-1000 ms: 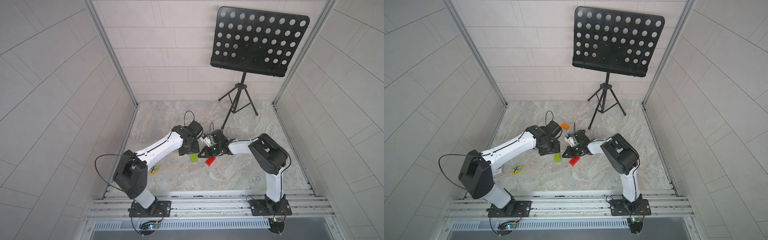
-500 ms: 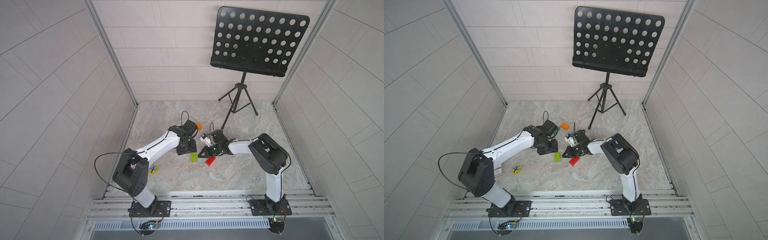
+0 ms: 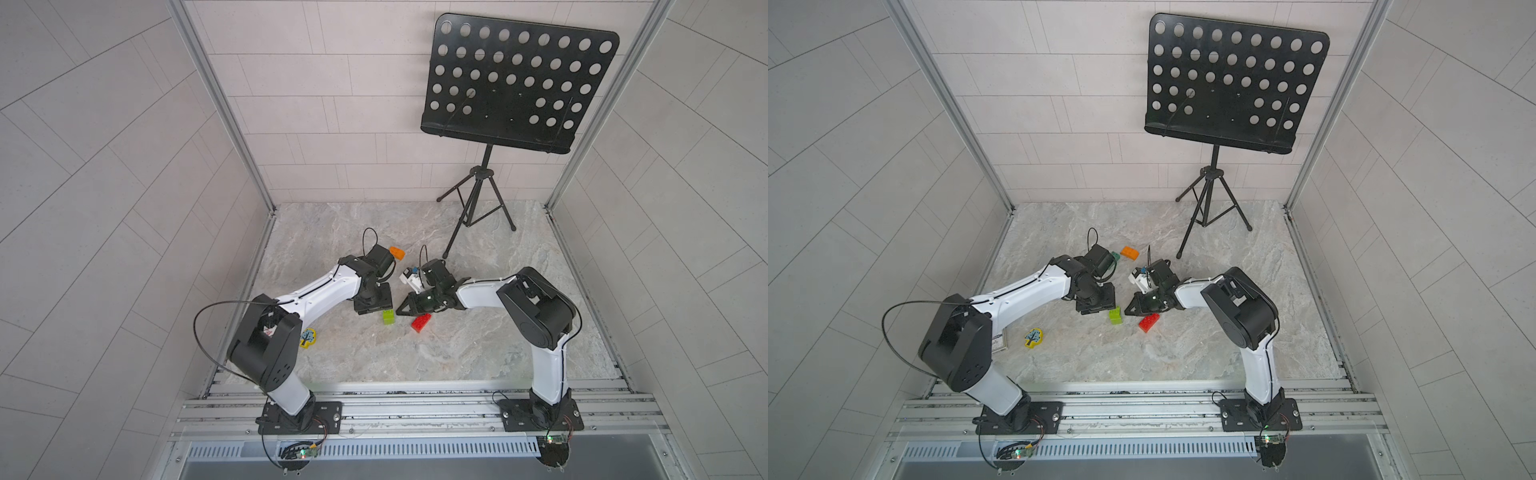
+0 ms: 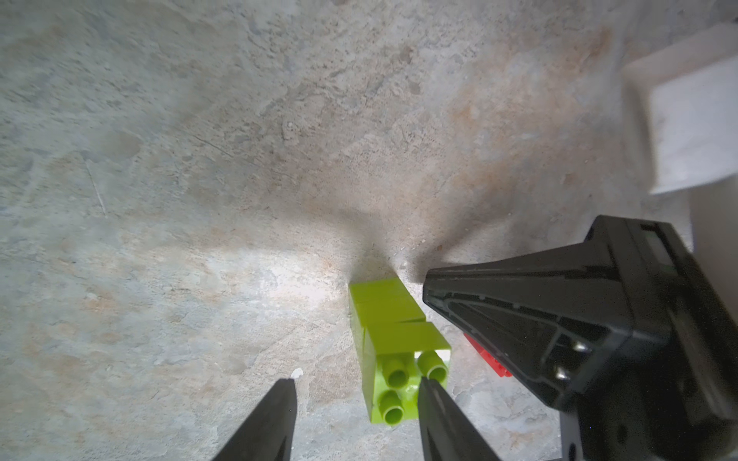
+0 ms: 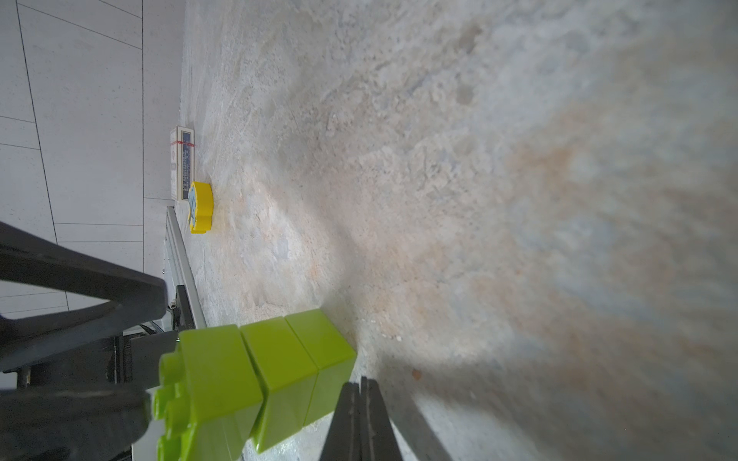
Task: Assemble an ice cream with lego
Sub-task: Assemble the lego brick with the lego brick.
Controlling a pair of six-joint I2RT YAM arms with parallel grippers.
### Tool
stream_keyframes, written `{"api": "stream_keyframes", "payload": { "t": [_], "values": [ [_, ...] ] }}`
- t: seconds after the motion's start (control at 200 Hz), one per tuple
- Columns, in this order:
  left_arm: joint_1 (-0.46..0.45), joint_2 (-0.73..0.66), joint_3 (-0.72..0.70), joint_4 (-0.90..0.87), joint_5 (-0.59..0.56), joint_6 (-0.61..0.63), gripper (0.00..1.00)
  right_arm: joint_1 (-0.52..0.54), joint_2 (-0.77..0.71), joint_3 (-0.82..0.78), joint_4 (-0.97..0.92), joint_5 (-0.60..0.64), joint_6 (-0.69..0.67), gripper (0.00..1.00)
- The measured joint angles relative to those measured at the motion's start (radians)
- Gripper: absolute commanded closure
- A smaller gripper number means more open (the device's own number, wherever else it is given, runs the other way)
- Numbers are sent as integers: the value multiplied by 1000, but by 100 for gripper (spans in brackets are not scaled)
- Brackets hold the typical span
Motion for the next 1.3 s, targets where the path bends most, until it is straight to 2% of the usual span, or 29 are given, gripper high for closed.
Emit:
{"api": "stream_keyframes", "payload": {
  "t": [0.58, 0.971, 1.161, 1.301],
  "values": [
    [3, -13, -66, 68, 43, -77, 53, 4, 0, 2, 2, -1, 1, 99],
    [3, -31, -103, 114, 53, -85, 57, 6, 0, 6, 0, 6, 0, 99],
    [3, -37, -114, 130, 54, -85, 57, 6, 0, 6, -3, 13, -3, 99],
    [4, -39, -114, 129, 47, -82, 48, 6, 0, 6, -13, 32, -11, 97]
  ]
}}
